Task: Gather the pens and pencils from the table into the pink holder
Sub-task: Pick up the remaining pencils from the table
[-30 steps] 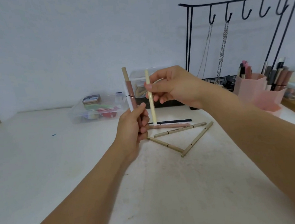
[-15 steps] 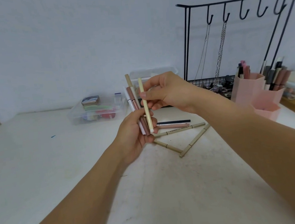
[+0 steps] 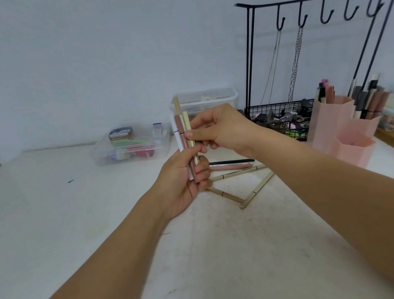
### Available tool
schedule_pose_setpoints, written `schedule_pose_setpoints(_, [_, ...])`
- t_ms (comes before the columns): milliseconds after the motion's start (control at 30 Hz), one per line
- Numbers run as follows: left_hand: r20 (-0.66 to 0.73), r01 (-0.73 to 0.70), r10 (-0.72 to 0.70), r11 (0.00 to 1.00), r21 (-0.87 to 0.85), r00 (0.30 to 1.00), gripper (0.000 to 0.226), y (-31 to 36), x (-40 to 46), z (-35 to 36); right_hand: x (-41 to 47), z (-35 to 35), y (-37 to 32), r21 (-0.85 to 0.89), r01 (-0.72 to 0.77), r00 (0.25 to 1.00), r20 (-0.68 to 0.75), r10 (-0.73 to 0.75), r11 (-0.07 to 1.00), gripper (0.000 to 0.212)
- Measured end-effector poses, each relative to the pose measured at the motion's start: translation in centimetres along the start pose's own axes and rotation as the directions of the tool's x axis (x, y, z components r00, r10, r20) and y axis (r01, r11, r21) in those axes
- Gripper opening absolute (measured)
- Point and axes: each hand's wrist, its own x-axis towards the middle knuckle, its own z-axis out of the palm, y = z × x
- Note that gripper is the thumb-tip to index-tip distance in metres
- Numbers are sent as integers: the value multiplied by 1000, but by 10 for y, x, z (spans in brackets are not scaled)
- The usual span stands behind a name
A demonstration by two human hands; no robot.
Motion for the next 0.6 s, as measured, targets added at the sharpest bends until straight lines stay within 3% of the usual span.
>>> schedule_pose_setpoints(200, [-167, -57, 83, 987, 151, 983, 36, 2, 3, -3, 0, -7, 2, 4, -62, 998, 21, 62, 998, 28])
schedule_pose_setpoints(300, [-247, -91, 127, 984, 153, 961, 39, 6, 5, -8, 2, -25, 5, -371, -13, 1000, -2, 13, 928, 24])
schedule_pose_setpoints(400, [-292, -104, 150, 981, 166, 944, 40, 7, 6, -11, 1, -36, 11, -716, 18, 987, 125, 103, 698, 21])
schedule_pose_setpoints(467, [-306, -104, 156, 978, 179, 939, 40, 6, 6, -11, -2, -34, 16, -782, 18, 971, 163, 176, 624, 21])
schedule_pose_setpoints(600, [-325, -115, 177, 973, 202, 929, 37, 5, 7, -12, -2, -25, 21, -746, 22, 974, 167, 154, 665, 15])
